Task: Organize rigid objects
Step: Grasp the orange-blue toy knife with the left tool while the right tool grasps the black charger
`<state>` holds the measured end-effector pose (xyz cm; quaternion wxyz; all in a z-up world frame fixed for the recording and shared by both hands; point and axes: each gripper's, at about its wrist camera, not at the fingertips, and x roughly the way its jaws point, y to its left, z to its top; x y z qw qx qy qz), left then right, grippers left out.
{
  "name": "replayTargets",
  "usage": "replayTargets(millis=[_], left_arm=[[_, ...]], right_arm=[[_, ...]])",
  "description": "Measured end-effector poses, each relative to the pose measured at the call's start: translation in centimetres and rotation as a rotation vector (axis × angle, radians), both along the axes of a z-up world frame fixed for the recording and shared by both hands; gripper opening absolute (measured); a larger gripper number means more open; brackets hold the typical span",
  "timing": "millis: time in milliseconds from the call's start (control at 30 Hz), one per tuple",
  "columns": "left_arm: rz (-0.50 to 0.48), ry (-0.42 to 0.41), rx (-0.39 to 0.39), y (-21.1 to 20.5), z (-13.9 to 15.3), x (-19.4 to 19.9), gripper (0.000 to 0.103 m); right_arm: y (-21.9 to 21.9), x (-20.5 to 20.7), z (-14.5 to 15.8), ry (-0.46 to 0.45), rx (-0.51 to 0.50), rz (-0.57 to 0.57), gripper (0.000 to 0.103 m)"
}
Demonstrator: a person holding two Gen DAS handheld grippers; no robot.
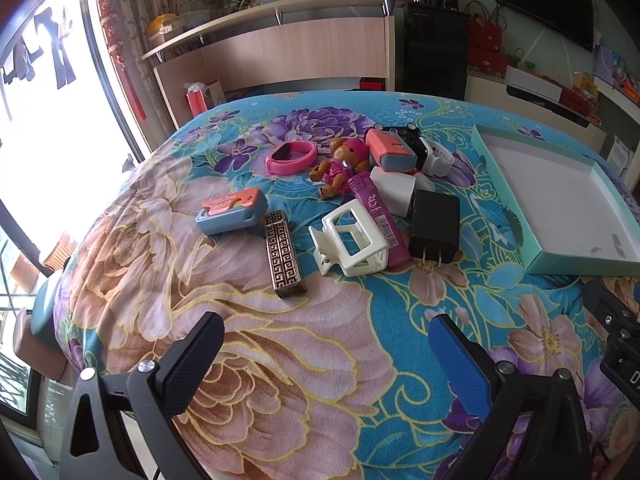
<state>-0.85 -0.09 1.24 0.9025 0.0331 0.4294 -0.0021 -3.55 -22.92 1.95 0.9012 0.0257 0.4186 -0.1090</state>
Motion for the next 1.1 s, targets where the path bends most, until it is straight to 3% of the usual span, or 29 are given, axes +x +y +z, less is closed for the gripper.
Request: replayTargets(millis=[67, 167, 300, 500, 767, 1033, 1067, 1100], left_arm=[[-0.021, -0.018, -0.043, 0.9, 0.9, 0.3, 0.103], [-0.018, -0.05, 0.003, 2.4, 2.1, 1.6, 0.103], [0.027, -0.026, -0.048, 5.7, 2.7, 4.2, 0.103], [0.086, 0.024, -0.058, 9.0, 1.2, 7.3, 0.103], [0.094, 0.065, -0.063, 9.9, -1.0, 10.0, 0.103], [0.091, 0.096, -0.089, 10.2, -2.8, 12.2, 0.097], [0.09, 0.098, -0.09, 10.3, -3.0, 12.4, 0.096], [0.088, 0.101, -0.094, 10.3, -3.2, 12.5, 0.094]], right_arm=[[0.0, 0.0, 0.2, -0.002, 0.008, 0.009, 0.092], [0.0, 0.4, 0.7, -0.003, 0.033, 0.037, 0.092], [0.8, 2.0, 2.1, -0.015, 0.05, 0.083, 0.092], [4.5, 5.2, 3.2, -0.017, 0.033, 0.202, 0.092], [8.9, 8.7, 1.2, 0.033, 0.036, 0.34, 0.091], [10.6, 11.0, -1.0, 0.089, 0.046, 0.373, 0.085], [10.7, 11.1, -1.2, 0.092, 0.047, 0.373, 0.082], [10.7, 11.3, -1.4, 0.097, 0.047, 0.37, 0.072]])
